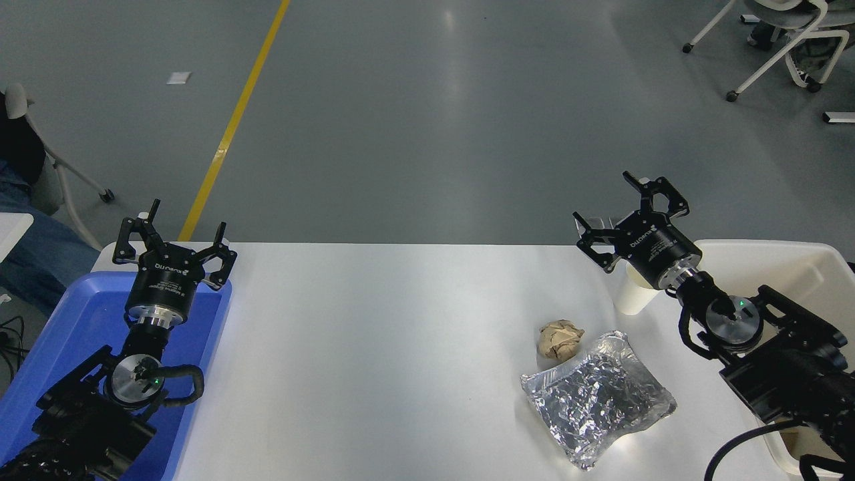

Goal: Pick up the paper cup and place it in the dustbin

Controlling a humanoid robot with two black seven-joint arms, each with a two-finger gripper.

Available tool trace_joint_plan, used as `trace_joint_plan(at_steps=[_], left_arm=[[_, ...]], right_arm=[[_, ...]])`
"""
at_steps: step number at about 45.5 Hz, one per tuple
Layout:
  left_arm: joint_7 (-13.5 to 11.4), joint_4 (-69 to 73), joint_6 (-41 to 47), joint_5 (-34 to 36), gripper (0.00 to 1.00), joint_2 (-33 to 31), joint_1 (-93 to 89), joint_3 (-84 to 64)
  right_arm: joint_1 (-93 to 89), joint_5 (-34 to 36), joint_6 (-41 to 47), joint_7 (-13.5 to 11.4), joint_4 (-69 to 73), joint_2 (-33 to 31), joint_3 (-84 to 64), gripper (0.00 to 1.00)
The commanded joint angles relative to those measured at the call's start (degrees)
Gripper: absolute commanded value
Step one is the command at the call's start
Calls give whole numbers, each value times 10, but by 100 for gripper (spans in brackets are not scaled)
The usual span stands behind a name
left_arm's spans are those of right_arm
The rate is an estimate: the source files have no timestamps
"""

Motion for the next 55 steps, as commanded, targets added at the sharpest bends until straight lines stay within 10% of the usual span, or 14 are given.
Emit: trace_joint_plan(at_steps=[1, 22, 36, 55], left_arm=[[5, 0, 1, 0, 100, 0, 0, -3], [3, 0, 2, 0, 100, 0, -1, 0], [3, 0, 3, 0, 100, 0, 0, 0], [3, 0, 3, 0, 100, 0, 0, -1]], right_arm=[[0, 2, 0, 0, 2, 2, 0, 100], [133, -102, 0, -8, 25, -16, -126, 100], [375, -331, 5, -20, 108, -58, -520, 100], [763, -360, 64, -17, 469, -68, -981, 100]])
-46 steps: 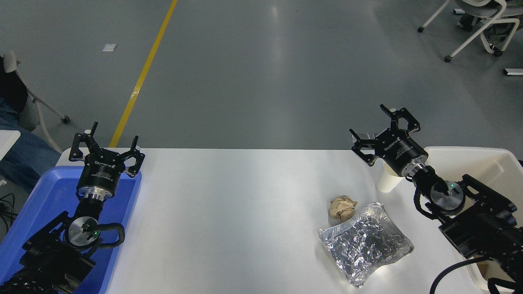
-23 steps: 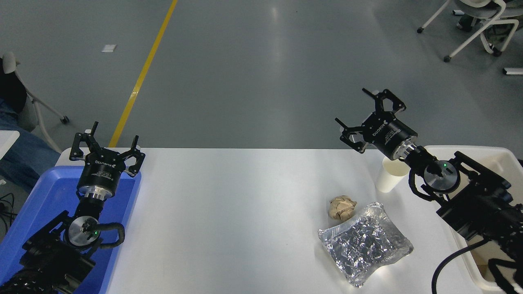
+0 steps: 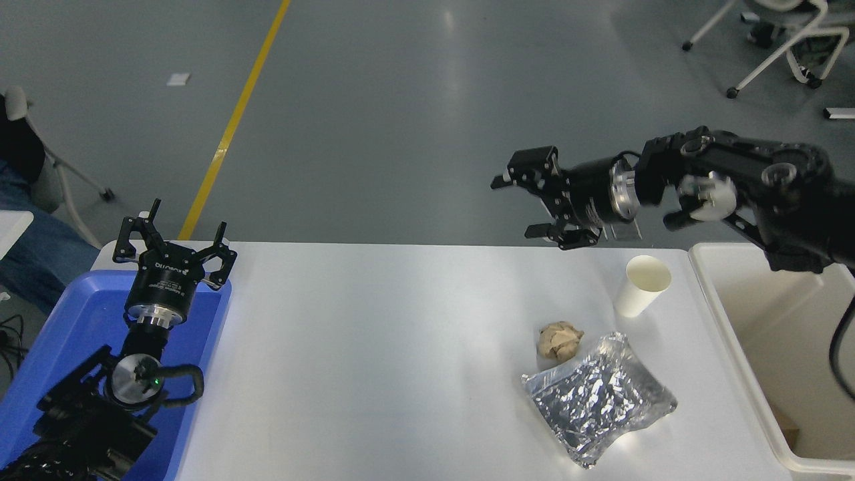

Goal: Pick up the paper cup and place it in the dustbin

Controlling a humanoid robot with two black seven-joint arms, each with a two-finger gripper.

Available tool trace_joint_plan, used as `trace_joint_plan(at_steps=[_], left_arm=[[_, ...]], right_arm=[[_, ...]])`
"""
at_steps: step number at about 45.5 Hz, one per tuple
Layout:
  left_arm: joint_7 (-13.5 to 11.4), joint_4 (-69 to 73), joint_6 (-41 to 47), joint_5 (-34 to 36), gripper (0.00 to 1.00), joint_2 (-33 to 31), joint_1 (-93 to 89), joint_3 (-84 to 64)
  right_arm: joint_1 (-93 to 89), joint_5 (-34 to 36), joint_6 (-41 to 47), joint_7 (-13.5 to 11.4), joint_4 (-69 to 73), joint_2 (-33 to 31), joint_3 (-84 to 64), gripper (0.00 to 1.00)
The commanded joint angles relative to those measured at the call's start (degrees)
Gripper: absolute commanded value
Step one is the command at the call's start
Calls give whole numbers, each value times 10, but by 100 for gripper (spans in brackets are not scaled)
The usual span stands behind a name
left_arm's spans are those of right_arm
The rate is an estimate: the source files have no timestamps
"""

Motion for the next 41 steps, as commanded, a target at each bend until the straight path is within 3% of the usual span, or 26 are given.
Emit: trace_joint_plan(at_steps=[1, 10, 18, 24, 41], left_arm=[[0, 0, 0, 0, 100, 0, 0, 0], [0, 0, 0, 0, 100, 0, 0, 0], [0, 0, -1, 0, 100, 0, 0, 0], [0, 0, -1, 0, 100, 0, 1, 0], [-1, 0, 0, -1, 100, 0, 1, 0]], right_arm=[[239, -27, 57, 1, 225, -8, -245, 100], [392, -14, 92, 7, 313, -5, -325, 100], [440, 62, 92, 7, 340, -1, -329, 100], [438, 67, 92, 7, 341, 28, -330, 100], [456, 72, 92, 4, 354, 28, -331, 100]])
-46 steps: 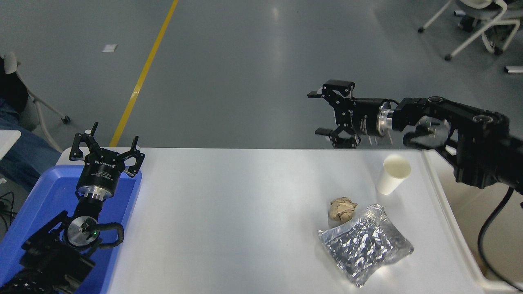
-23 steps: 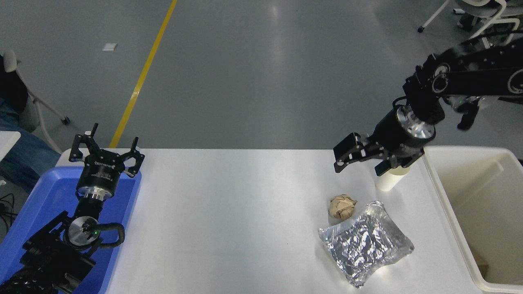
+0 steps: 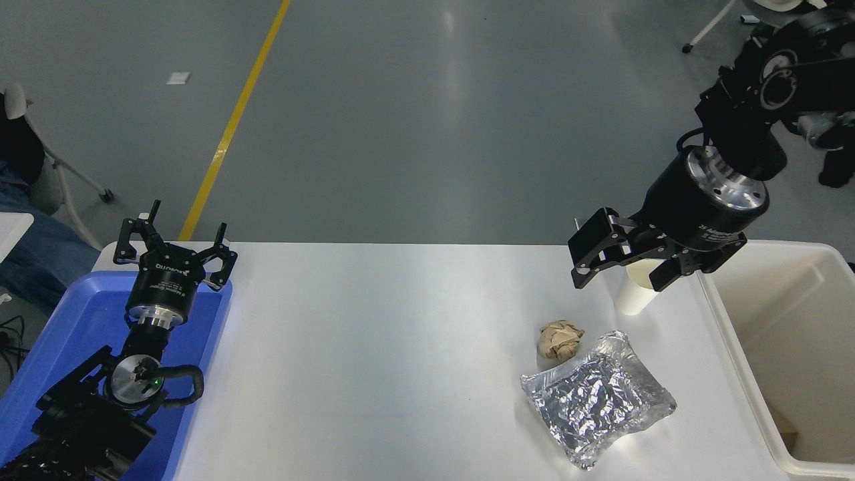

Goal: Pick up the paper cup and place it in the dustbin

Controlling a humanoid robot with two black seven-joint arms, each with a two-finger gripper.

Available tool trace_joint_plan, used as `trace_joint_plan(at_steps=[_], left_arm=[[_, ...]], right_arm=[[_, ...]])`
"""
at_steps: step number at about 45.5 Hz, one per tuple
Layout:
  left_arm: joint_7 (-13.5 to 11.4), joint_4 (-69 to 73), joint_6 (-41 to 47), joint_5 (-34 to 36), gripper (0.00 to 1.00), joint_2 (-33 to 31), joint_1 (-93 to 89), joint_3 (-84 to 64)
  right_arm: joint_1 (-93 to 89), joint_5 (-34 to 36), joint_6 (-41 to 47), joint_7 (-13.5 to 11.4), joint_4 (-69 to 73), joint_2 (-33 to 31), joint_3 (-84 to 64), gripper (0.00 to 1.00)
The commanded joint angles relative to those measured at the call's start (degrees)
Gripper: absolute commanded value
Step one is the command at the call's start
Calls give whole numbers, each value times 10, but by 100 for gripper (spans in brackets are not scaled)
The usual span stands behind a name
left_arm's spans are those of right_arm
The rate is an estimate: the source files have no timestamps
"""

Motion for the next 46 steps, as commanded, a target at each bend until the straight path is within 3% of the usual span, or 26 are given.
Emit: trace_joint_plan(at_steps=[1, 27, 43, 46], left_arm=[[-1, 0, 1, -1, 100, 0, 0, 0], [-2, 0, 2, -1, 100, 0, 0, 0], [-2, 0, 2, -1, 100, 0, 0, 0], [-2, 0, 2, -1, 100, 0, 0, 0]], right_arm=[[22, 8, 2, -1, 18, 4, -6, 100], [-39, -17, 2, -1, -15, -7, 11, 100], [-243, -226, 1, -1, -217, -37, 13, 100], [-301, -272, -41, -1, -268, -53, 13, 100]])
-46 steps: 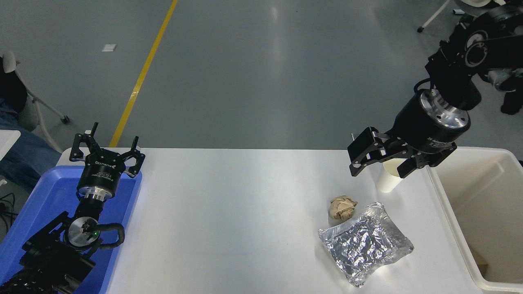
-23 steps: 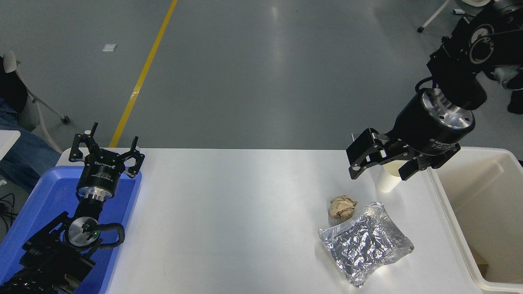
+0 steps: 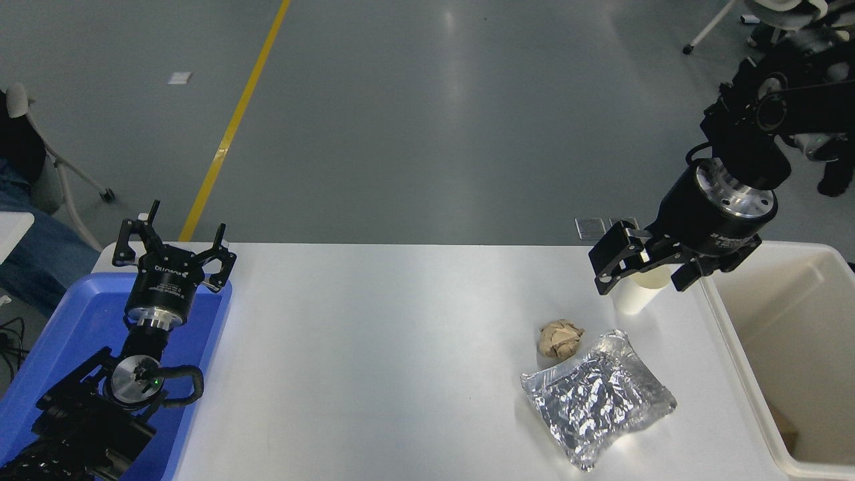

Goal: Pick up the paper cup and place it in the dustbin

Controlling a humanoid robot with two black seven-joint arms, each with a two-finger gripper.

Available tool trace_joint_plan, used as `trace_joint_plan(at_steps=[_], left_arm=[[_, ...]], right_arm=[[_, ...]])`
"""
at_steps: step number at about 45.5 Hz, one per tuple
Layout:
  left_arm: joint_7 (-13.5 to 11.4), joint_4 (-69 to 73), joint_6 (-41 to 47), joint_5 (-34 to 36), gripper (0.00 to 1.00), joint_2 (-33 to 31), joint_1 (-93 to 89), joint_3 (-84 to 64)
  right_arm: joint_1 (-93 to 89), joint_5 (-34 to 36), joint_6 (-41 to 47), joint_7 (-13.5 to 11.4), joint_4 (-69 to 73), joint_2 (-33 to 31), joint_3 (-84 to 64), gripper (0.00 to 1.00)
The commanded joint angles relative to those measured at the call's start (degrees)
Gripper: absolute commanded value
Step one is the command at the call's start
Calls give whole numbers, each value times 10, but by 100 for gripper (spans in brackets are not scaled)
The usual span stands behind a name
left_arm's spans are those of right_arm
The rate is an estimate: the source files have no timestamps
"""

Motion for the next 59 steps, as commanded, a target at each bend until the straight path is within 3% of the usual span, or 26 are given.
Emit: trace_joint_plan(at_steps=[1, 15, 28, 43, 47, 53, 57, 59], left_arm=[[0, 0, 0, 0, 100, 0, 0, 0], [0, 0, 0, 0, 100, 0, 0, 0], [0, 0, 0, 1, 100, 0, 0, 0], [0, 0, -1, 1, 100, 0, -1, 0], [0, 0, -1, 1, 100, 0, -1, 0], [0, 0, -1, 1, 100, 0, -1, 0], [0, 0, 0, 0, 100, 0, -1, 0], [0, 0, -1, 1, 100, 0, -1, 0]], right_arm=[[-167, -134, -56, -1, -158, -31, 1, 100], [-401, -141, -236, -3, -382, -22, 55, 100], [-504, -133, -281, -20, -429, 22, 195, 100], [-552, -107, -344, -39, -480, 49, 224, 97], [-561, -106, -344, -40, -486, 53, 226, 85], [-573, -104, -345, -40, -501, 67, 231, 43], [-574, -103, -344, -39, -500, 67, 232, 31], [-574, -100, -344, -38, -499, 67, 234, 13]])
